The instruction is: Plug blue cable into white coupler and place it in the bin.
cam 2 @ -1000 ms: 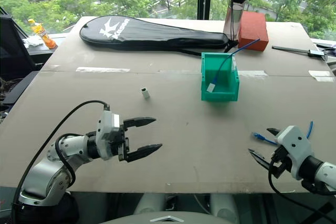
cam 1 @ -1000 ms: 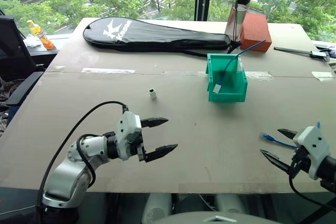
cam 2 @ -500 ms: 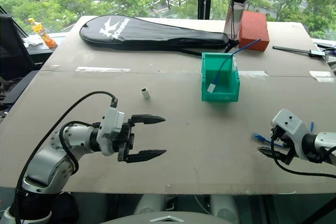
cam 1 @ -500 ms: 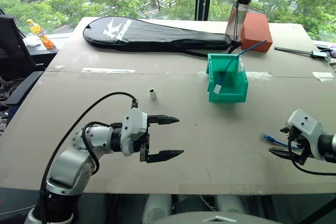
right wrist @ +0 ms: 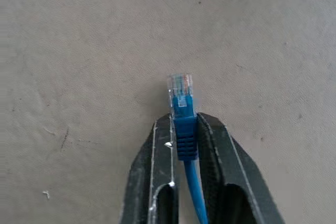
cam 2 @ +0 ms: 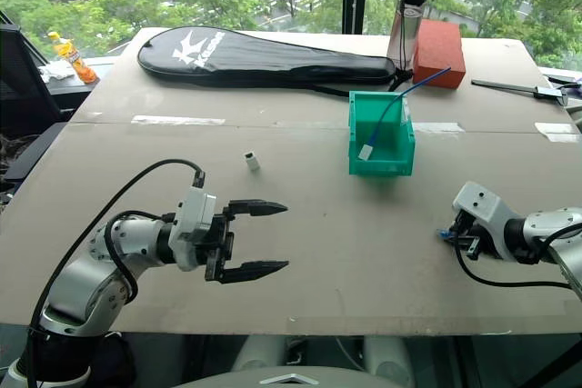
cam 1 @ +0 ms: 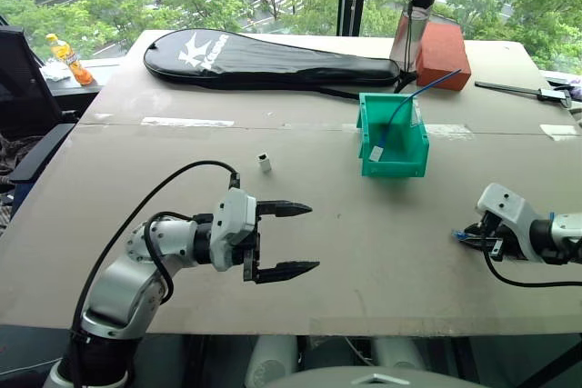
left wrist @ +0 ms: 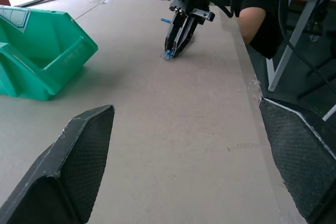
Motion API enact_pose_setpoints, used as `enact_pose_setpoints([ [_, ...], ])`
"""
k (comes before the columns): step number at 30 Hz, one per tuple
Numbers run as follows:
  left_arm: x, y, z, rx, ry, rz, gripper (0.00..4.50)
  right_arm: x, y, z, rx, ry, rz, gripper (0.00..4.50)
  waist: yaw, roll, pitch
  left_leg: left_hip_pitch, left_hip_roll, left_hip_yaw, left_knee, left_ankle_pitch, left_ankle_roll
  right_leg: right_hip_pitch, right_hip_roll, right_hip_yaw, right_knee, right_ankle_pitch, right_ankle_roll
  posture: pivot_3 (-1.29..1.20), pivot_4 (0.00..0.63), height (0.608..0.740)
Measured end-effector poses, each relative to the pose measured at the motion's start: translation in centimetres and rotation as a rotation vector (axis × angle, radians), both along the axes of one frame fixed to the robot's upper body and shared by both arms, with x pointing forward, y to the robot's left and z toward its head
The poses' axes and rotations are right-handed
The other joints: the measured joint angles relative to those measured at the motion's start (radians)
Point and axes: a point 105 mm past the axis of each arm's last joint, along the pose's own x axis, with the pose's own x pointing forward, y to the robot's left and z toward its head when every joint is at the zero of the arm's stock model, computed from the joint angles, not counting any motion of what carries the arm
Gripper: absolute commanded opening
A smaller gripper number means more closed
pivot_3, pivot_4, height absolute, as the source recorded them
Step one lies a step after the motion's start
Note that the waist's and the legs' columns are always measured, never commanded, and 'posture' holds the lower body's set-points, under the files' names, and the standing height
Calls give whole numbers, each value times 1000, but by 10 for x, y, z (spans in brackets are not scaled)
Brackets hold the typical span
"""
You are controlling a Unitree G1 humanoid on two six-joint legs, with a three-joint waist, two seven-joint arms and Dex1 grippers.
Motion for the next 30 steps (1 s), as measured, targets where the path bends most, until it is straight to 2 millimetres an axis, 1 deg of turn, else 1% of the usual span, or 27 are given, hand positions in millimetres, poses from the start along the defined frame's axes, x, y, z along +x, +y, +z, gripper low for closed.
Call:
enact_pose_setpoints([
  [3, 0, 0, -1, -3, 2, 7, 4500, 0, 1, 1, -12, -13, 28, 140, 0, 0, 0, 0, 0, 0, 0, 0, 0, 0, 0, 0, 0, 0, 0, 0, 150, 740],
  [5, 0, 0, -2, -9, 7, 15, 4500, 0, 7, 3, -11, -22, 65, 140, -2, 0, 0, 0, 0, 0, 0, 0, 0, 0, 0, 0, 0, 0, 0, 0, 150, 740],
  [7, -3, 2, -7, -14, 27, 28, 4500, 3, 28, 13, -4, -52, 165, 140, -7, 1, 1, 1, 1, 0, 0, 0, 0, -1, 1, 1, 1, 0, 0, 0, 150, 740],
  [8, -3, 2, -8, -14, 33, 30, 4500, 4, 35, 18, -3, -66, 198, 140, -9, 2, 1, 1, 1, 0, 0, 0, 0, -1, 1, 0, 1, 0, 0, 0, 150, 740],
  [9, -5, 4, -10, -16, 34, 36, 4500, 6, 46, 25, -4, -83, 254, 140, -10, 2, 1, 1, 1, 0, 0, 0, 0, -1, 1, 0, 1, 0, 0, 0, 150, 740],
  [10, -5, 7, -12, -19, 41, 49, 4500, 11, 60, 33, -4, -112, 313, 140, -13, 2, 1, 1, 2, 0, 0, 0, 0, -1, 1, 0, 1, 0, 0, 0, 150, 740],
  [11, -5, 8, -12, -19, 45, 57, 4500, 13, 68, 37, -3, -128, 344, 140, -12, 2, 1, 1, 2, 0, 0, 0, 0, -1, 1, 0, 1, 0, -1, 0, 150, 740],
  [12, -3, 13, -13, -25, 42, 90, 4500, 19, 82, 41, -4, -143, 390, 140, -17, 1, 1, 1, 2, 0, 0, 0, 0, -1, 1, 0, 1, 1, -1, 0, 150, 740],
  [13, -1, 14, -12, -35, 34, 110, 4500, 22, 92, 44, -1, -159, 421, 140, -17, 2, 1, 0, 2, 0, 0, 0, 0, -1, 1, 0, 1, 1, -1, 0, 150, 740],
  [16, 1, 25, -14, -44, 29, 158, 4500, 31, 116, 43, -19, -132, 499, 140, -14, 1, 1, -1, 1, 0, 0, 0, 0, -2, 0, -1, 1, 1, -2, 0, 150, 740],
  [20, 1, 42, -16, -32, 51, 181, 4500, 38, 130, 32, -80, -79, 564, 140, -4, 1, 1, -2, 1, 0, 0, 0, -1, -2, -1, -1, 0, 1, -2, 0, 150, 740],
  [23, 1, 48, -14, -26, 34, 185, 4500, 44, 139, 23, -114, -59, 601, 140, -1, 2, 2, -2, 0, 1, 0, 0, -1, -2, -2, -1, 0, 1, -2, 0, 150, 740],
  [24, 1, 49, -15, -26, 34, 184, 4500, 45, 139, 20, -125, -53, 608, 453, -1, 2, 2, -2, 0, 1, 0, 0, -1, -2, -2, -1, 0, 1, -2, 0, 150, 740],
  [25, 1, 49, -16, -26, 34, 183, 4500, 48, 141, 17, -138, -44, 616, 871, -1, 2, 2, -2, 0, 1, 0, 0, -1, -2, -2, -2, 0, 1, -2, 0, 150, 740],
  [26, 0, 49, -16, -25, 32, 181, 4500, 51, 142, 14, -145, -45, 618, 1117, -1, 2, 2, -2, 0, 1, 0, 0, -1, -2, -2, -2, 0, 1, -2, 0, 150, 740],
  [27, 0, 49, -16, -25, 31, 181, 4500, 55, 142, 15, -155, -56, 625, 1675, -2, 2, 1, -2, 0, 1, 0, 0, -1, -2, -2, -1, 0, 1, -2, 0, 150, 740],
  [28, 0, 49, -15, -26, 28, 181, 4500, 56, 143, 16, -160, -62, 628, 2058, -2, 1, 1, -1, 1, 1, 0, 0, -1, -2, -1, -2, 1, 1, -2, 0, 150, 740],
  [29, 0, 49, -15, -26, 29, 181, 4500, 58, 142, 16, -162, -67, 625, 2718, -1, 1, 1, -1, 1, 1, 0, 0, -1, -2, -1, -2, 1, 1, -2, 0, 150, 740],
  [30, 0, 49, -16, -26, 29, 181, 4500, 58, 141, 17, -163, -67, 623, 3206, -1, 1, 1, -1, 1, 1, 0, 0, -1, -2, -1, -2, 1, 1, -2, 0, 150, 740],
])
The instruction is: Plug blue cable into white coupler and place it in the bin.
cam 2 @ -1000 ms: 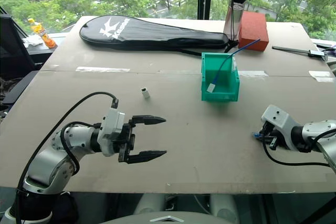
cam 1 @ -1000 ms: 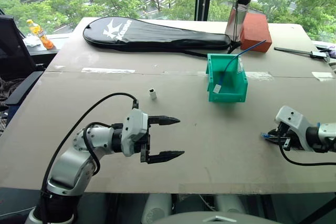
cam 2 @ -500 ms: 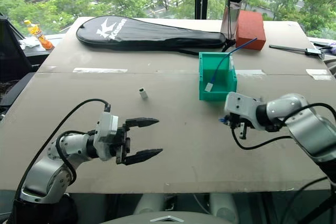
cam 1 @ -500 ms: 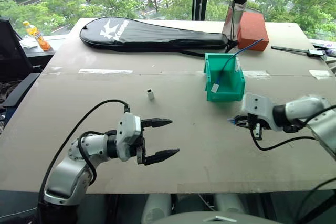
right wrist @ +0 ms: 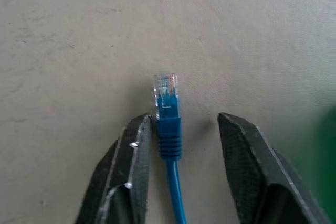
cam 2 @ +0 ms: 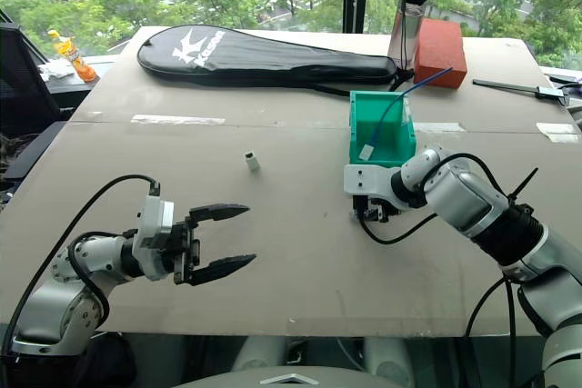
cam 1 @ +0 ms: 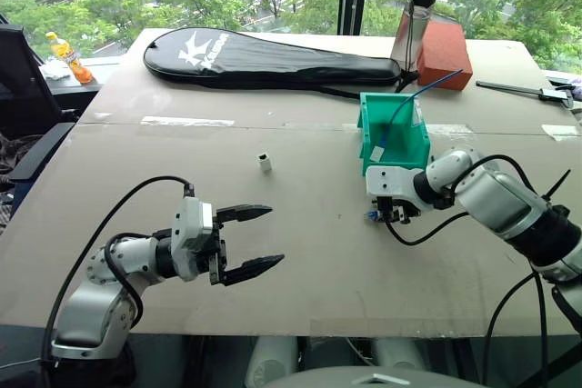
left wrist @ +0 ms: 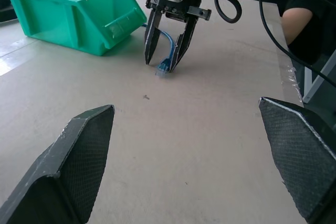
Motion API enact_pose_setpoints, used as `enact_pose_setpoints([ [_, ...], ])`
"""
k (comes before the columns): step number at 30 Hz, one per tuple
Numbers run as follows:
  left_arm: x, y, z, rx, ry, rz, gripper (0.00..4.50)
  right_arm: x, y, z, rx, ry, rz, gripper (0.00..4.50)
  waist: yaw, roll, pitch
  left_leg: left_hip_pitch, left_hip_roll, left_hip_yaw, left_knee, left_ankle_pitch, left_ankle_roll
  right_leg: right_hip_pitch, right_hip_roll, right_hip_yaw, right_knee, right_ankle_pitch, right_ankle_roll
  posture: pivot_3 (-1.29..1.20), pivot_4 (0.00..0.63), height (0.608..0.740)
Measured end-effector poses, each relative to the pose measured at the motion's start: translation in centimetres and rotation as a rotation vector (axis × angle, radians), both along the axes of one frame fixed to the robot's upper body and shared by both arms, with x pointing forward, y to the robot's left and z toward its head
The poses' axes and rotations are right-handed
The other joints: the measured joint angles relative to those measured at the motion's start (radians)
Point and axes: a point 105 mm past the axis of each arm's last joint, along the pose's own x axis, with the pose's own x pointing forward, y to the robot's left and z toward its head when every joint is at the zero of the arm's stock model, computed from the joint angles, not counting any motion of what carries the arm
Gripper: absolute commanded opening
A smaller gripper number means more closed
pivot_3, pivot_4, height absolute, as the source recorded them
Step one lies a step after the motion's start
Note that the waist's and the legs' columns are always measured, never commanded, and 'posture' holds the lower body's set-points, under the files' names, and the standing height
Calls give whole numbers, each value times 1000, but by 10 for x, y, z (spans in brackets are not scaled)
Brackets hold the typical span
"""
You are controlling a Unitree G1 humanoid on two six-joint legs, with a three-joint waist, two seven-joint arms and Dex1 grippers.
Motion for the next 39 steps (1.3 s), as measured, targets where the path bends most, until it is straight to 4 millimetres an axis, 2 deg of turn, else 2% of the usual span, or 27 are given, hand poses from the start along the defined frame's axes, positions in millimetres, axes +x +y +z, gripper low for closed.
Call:
enact_pose_setpoints([
  [2, 0, -1, 0, 1, -1, -2, 4500, -1, -2, 0, 16, 4, -9, 4218, 1, 0, 0, 0, 0, 0, 0, 0, 0, 0, 0, 0, 0, 0, 0, 0, 150, 740],
  [3, 1, -2, 0, 8, -5, -6, 4500, -6, -3, 2, 55, 20, -13, 4450, 3, 0, 0, 0, 0, 0, 0, 0, 0, 0, 0, -1, 0, 0, 0, 0, 150, 740],
  [6, 7, -6, -1, 27, -18, -2, 4500, -25, 1, 7, 167, 76, 13, 4450, 3, 0, 0, -1, 0, -1, 0, 0, 0, 0, -1, -1, 0, 0, 0, 0, 150, 740],
  [8, 15, -12, -2, 63, -40, 20, 4500, -34, 2, 22, 294, 44, 16, 4450, 2, 0, 0, -1, 0, -1, 0, 0, 0, 0, -1, -1, 0, 2, 4, 0, 150, 740],
  [9, 25, -17, -3, 83, -54, 61, 4500, -41, -1, 34, 388, 12, 3, 4450, 5, 0, 0, -1, -1, -1, 0, 0, 0, 1, -1, -1, -1, 2, 4, 0, 150, 740],
  [11, 33, -25, -4, 106, -57, 69, 4500, -51, -6, 43, 511, -7, -31, 4450, 7, -2, -1, -1, -1, -2, 0, 0, 0, 2, 0, -2, -1, 2, 4, 0, 150, 740],
  [14, 46, -42, -2, 141, -35, -3, 4500, -71, -31, 39, 704, -15, -207, 4450, 12, -2, -1, 0, -1, -3, 0, 0, 0, 3, 0, -2, 0, 2, 4, 0, 150, 740],
  [19, 63, -64, -12, 187, -2, -60, 4500, -85, -58, 30, 772, -116, -383, 4450, 0, 0, -1, 2, -3, -1, 1, 0, 0, 3, 2, 1, 0, 2, 5, 0, 150, 740],
  [25, 84, -111, -31, 243, 5, -125, 4500, -113, -85, 25, 799, -289, -529, 4450, 3, 0, -2, 2, -4, -2, 1, 0, 0, 4, 4, 2, 0, 2, 5, 0, 150, 740],
  [32, 103, -137, -55, 297, -47, -167, 4500, -132, -92, 17, 789, -343, -659, 4450, 2, 0, -2, 3, -3, -1, 1, 0, 1, 4, 4, 3, 0, 1, 4, 0, 150, 740],
  [33, 108, -141, -55, 297, -62, -175, 3966, -134, -89, 18, 795, -353, -660, 4500, 3, 0, -2, 3, -3, -2, 2, 0, 1, 4, 4, 3, 0, -1, 3, 0, 150, 740],
  [35, 109, -144, -56, 291, -73, -188, 3314, -137, -86, 19, 805, -354, -660, 4500, 3, 0, -2, 3, -3, -2, 2, 0, 1, 4, 4, 3, 0, -2, 4, 0, 150, 740],
  [38, 109, -151, -57, 279, -85, -231, 2017, -148, -88, 12, 785, -343, -683, 4500, 6, 0, -3, 2, -3, -2, 2, 0, 1, 4, 3, 2, 0, -1, 2, 0, 150, 740],
  [39, 110, -151, -57, 283, -90, -236, 1457, -151, -89, 10, 775, -336, -688, 4500, 5, 0, -3, 2, -3, -2, 2, 0, 1, 4, 3, 2, 0, 0, 2, 0, 150, 740],
])
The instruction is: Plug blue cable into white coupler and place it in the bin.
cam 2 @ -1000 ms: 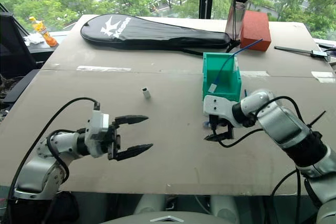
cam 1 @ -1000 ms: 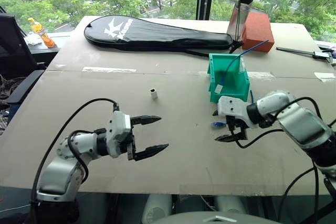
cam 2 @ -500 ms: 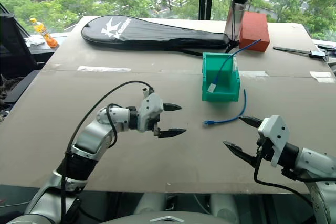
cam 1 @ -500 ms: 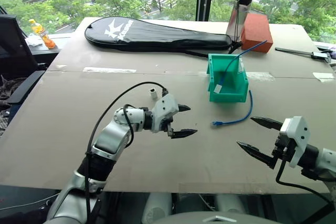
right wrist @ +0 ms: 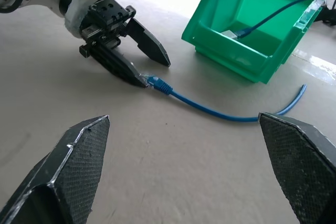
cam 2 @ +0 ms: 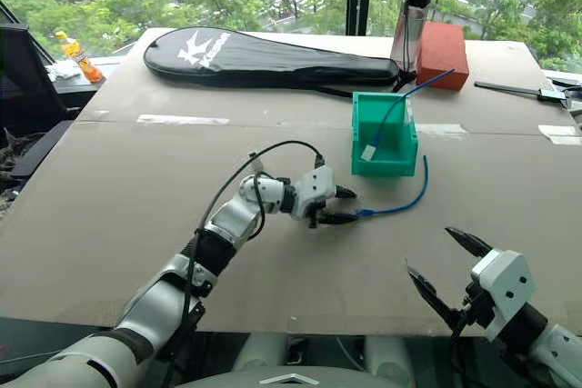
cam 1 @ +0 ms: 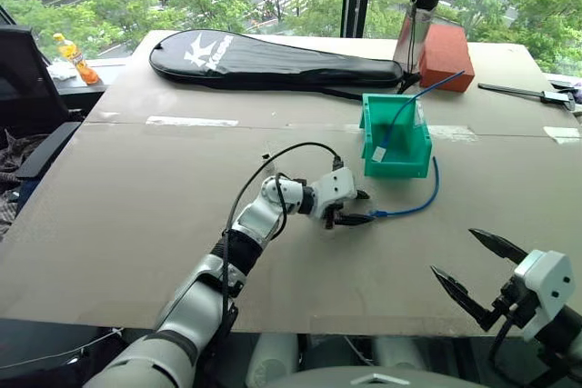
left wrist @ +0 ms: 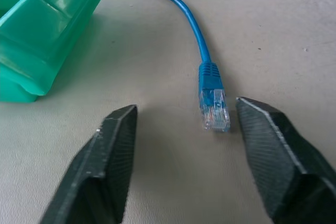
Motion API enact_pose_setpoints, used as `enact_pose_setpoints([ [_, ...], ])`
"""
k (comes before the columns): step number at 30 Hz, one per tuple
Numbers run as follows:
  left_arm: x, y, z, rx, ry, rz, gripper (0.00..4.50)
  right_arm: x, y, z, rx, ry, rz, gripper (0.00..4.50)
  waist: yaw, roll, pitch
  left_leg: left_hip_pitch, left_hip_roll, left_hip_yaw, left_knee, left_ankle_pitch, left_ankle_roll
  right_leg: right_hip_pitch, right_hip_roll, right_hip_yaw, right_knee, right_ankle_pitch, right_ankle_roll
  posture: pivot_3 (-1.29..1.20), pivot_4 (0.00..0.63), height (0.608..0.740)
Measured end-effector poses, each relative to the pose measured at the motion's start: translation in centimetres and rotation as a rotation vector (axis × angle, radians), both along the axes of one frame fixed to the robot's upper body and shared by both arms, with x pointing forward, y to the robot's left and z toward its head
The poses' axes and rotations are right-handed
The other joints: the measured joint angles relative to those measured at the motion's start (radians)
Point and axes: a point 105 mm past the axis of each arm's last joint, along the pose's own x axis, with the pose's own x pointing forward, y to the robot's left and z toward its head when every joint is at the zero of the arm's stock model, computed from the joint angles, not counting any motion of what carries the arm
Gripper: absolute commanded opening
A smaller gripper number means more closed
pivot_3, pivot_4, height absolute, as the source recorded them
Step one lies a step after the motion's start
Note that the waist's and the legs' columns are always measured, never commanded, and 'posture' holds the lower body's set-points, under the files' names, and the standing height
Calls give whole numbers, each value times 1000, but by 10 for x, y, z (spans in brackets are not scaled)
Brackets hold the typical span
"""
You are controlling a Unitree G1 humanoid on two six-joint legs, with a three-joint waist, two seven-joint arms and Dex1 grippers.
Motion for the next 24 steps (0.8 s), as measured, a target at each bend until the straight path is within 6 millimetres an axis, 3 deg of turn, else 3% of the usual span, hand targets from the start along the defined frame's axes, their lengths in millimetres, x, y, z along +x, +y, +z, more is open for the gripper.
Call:
enact_pose_setpoints([
  [3, 3, 1, 1, 3, -8, -15, 94, -9, 0, -2, -21, 6, 9, 4500, -2, 0, 0, 0, 1, 0, 0, 0, 0, 0, 0, 0, 0, -1, 2, 0, 150, 740],
  [12, -3, 4, 1, -17, -4, -54, 41, 0, -6, 0, -28, -14, 17, 4500, -3, 0, 0, 0, 1, 0, 0, 0, 0, 0, 0, 0, 0, 0, -1, 0, 150, 740],
  [15, -16, 6, 14, -109, 14, -101, 41, 9, 1, -3, 182, 82, -24, 4500, -3, 0, 0, -1, 3, -1, -1, 0, 0, -1, 0, 0, 0, 1, -2, 0, 150, 740],
  [19, -28, 2, 54, -242, -140, -174, 41, 24, 35, -5, 552, 204, -43, 4500, 0, 0, 0, -2, 3, -3, 0, 0, 0, 0, -2, 1, 0, 1, -2, 0, 150, 740],
  [24, -33, -13, 86, -370, -337, -198, 41, 53, 63, 16, 833, 214, -72, 4500, -1, 0, 0, -2, 0, -1, 1, 0, 2, 0, -2, 2, 0, 1, -1, 0, 150, 740],
])
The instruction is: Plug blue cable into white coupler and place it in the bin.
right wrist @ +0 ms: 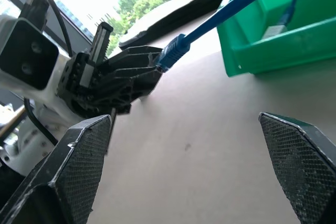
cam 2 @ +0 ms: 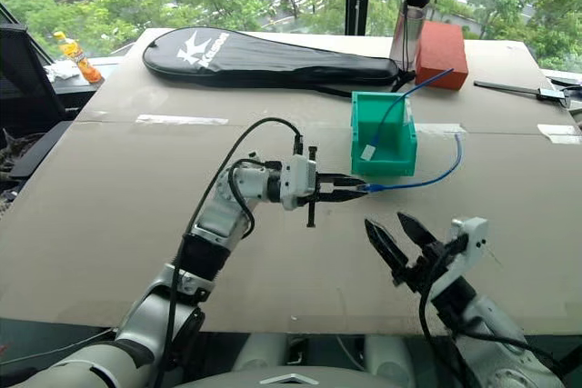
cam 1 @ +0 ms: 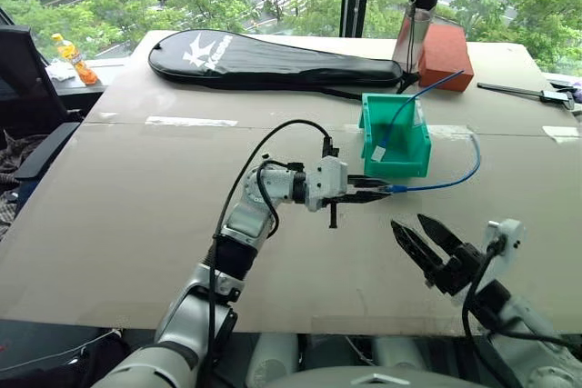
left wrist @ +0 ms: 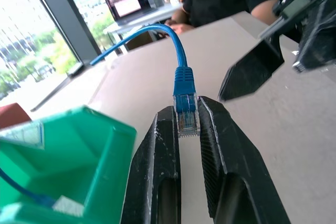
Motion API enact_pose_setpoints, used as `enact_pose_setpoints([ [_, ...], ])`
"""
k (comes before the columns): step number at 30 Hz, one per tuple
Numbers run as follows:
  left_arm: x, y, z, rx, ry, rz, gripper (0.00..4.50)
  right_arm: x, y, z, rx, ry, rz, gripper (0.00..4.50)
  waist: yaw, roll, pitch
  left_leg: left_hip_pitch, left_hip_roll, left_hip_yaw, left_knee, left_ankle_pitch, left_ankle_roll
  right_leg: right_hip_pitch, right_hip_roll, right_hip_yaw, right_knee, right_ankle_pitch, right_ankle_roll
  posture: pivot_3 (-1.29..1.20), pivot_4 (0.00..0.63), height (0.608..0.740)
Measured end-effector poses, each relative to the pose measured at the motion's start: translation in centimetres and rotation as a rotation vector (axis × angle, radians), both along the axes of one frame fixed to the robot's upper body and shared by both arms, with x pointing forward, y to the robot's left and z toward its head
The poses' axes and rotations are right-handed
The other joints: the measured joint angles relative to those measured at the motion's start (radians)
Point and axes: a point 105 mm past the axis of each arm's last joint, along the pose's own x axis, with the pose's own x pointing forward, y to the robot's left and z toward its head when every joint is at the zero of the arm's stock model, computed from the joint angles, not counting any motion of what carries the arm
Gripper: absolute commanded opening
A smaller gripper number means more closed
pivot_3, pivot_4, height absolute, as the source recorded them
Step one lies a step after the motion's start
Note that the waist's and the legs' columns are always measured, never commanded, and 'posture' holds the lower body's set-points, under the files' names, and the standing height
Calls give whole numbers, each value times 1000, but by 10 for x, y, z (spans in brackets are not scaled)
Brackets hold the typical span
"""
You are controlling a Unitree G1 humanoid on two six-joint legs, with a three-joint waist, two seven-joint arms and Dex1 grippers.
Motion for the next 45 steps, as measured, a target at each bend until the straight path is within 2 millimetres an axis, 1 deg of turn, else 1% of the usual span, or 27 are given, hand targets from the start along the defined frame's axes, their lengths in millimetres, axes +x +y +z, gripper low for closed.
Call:
enact_pose_setpoints([
  [5, 1, 1, 7, -26, -63, 19, 41, 11, 5, 20, 141, -10, -13, 4500, -3, 0, 0, 0, 0, 0, -1, -1, 1, 0, 1, 0, 0, 2, 4, 0, 150, 740],
  [6, 1, 1, 7, -29, -68, 20, 0, 12, 6, 23, 157, -13, -12, 3965, -2, 0, 0, 0, 0, 0, -1, -1, 1, 0, 1, 0, 0, 2, 4, 0, 150, 740],
  [7, 2, 2, 7, -31, -72, 23, 0, 13, 6, 26, 174, -14, -11, 3683, -2, 0, 0, 0, 0, 0, -1, -1, 1, 0, 1, -1, 0, 2, 4, 0, 150, 740],
  [14, 4, 3, 9, -39, -82, 35, 0, 18, 8, 38, 213, -28, 6, 3683, -3, 0, 0, 0, 0, 0, -1, 0, 1, 0, 1, 0, 0, 2, 5, 0, 150, 740],
  [18, 6, 5, 8, -40, -80, 44, 0, 22, 8, 38, 222, -29, 3, 3683, -3, 0, 0, 0, 0, 0, -1, 0, 1, 0, 2, -1, 0, 2, 5, 0, 150, 740],
  [21, 6, 5, 8, -39, -81, 45, 0, 23, 8, 40, 227, -36, 3, 2811, -3, 0, 0, 0, 0, 0, -1, -1, 1, 0, 2, 0, 0, 2, 5, 0, 150, 740],
  [24, 5, 5, 9, -44, -85, 44, 0, 24, 11, 39, 233, -31, 7, 1550, -3, 0, 0, 0, 0, 0, -1, 0, 1, 0, 2, -1, 0, 2, 5, 0, 150, 740],
  [27, 5, 6, 10, -50, -84, 40, 0, 27, 8, 34, 233, -16, -11, 200, -3, 0, 0, 0, 0, 0, -1, 0, 1, 0, 2, 0, 0, 2, 5, 0, 150, 740],
  [28, 5, 6, 10, -51, -83, 40, 0, 28, 8, 34, 232, -16, -10, 88, -3, 0, 0, 0, 0, 0, -1, 0, 1, 0, 2, 0, 0, 2, 5, 0, 150, 740],
  [34, 5, 8, 10, -52, -69, 34, 0, 29, 8, 35, 220, -26, -2, 88, -3, 0, 0, 0, 1, 0, -1, -1, 1, 0, 2, -1, 0, 2, 5, 0, 150, 740],
  [35, 5, 8, 9, -54, -42, 29, 781, 28, 8, 35, 216, -27, 2, 0, -3, 0, 0, 0, 1, 0, -1, -1, 1, 0, 2, 0, 0, 2, 5, 0, 150, 740],
  [36, 5, 9, 9, -57, -17, 28, 986, 28, 9, 35, 214, -27, 5, 0, -4, 0, 0, 0, 1, 0, -1, -1, 1, 0, 2, 0, 0, 2, 5, 0, 150, 740],
  [38, 4, 9, 8, -61, 25, 27, 1739, 28, 9, 36, 215, -31, 10, 0, -4, 0, 0, 0, 1, 0, -1, -1, 1, 0, 2, 0, 0, 2, 5, 0, 150, 740],
  [40, 6, 13, 9, -75, 93, 65, 2665, 29, 11, 38, 207, -42, 23, 0, -5, 0, 0, 0, 1, 0, -1, 0, 1, 0, 2, 0, 0, 2, 5, 0, 150, 740],
  [41, 10, 22, 11, -87, 134, 106, 3426, 29, 11, 39, 201, -47, 28, 0, -9, 0, 0, 0, 2, 0, -1, -1, 1, 0, 2, 0, 0, 2, 5, 0, 150, 740],
  [42, 11, 25, 11, -88, 143, 118, 3527, 29, 11, 39, 199, -47, 28, 0, -9, 0, 0, 0, 2, 0, -1, -1, 1, 0, 2, 0, 0, 2, 5, 0, 150, 740],
  [44, 13, 48, 8, -91, 220, 202, 3527, 29, 12, 40, 186, -54, 40, 0, -18, 1, 0, 1, 3, 0, -2, 0, 1, 0, 2, 0, 0, 2, 5, 0, 150, 740],
  [45, 15, 63, 3, -91, 269, 264, 3527, 29, 10, 39, 173, -56, 42, 0, -22, 1, 0, 1, 3, 0, -2, 0, 1, 0, 2, 0, 0, 2, 5, 0, 150, 740],
])
